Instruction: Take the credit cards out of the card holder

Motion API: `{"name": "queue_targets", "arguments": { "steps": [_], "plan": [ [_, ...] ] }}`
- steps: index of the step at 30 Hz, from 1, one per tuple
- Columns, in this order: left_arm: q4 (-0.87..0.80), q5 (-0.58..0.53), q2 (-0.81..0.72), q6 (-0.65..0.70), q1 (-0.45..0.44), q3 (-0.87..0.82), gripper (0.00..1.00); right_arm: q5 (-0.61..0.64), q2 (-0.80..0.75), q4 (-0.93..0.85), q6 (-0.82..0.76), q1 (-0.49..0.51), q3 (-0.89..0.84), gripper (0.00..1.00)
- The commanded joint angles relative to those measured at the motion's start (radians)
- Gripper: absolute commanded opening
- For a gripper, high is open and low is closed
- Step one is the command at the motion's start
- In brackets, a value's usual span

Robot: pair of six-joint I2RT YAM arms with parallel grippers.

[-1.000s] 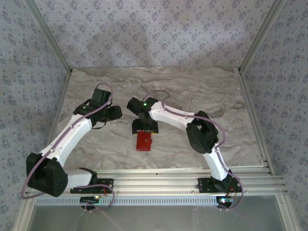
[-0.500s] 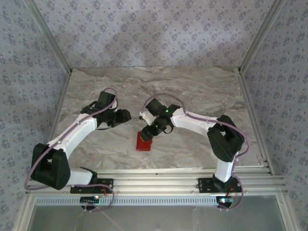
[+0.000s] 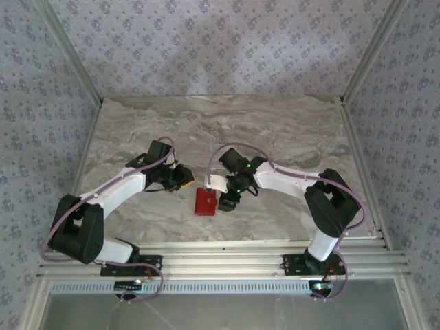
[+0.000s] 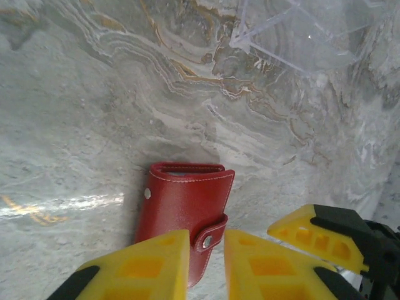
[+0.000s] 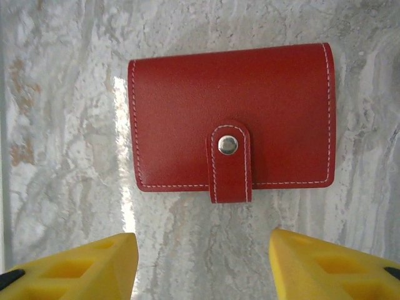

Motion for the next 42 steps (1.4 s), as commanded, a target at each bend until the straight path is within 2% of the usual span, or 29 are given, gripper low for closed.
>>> {"name": "queue_targets", "arguments": {
  "steps": [1,7,10,20,36,42],
  "plan": [
    [0.085,0.088,0.040,-0.044,-0.007,-0.008,0.18,0.057,-0.020,0.041,-0.114,0.016,-0.007,0.58],
    [0.112,0.134,0.099,-0.038,-0.011,-0.002,0.03,0.082,0.028,0.052,-0.155,0.051,0.027,0.52],
    [0.113,0.142,0.120,-0.029,-0.015,-0.004,0.00,0.084,0.062,0.047,-0.166,0.057,0.055,0.47],
    [0.080,0.139,0.192,0.010,-0.018,-0.006,0.00,0.116,0.124,0.073,-0.134,0.075,0.112,0.43],
    [0.029,0.116,0.262,0.055,-0.020,0.011,0.00,0.151,0.170,0.077,-0.066,0.120,0.097,0.45],
    [0.005,0.104,0.260,0.069,-0.019,0.018,0.00,0.186,0.199,0.073,-0.059,0.121,0.099,0.41]
  ]
}}
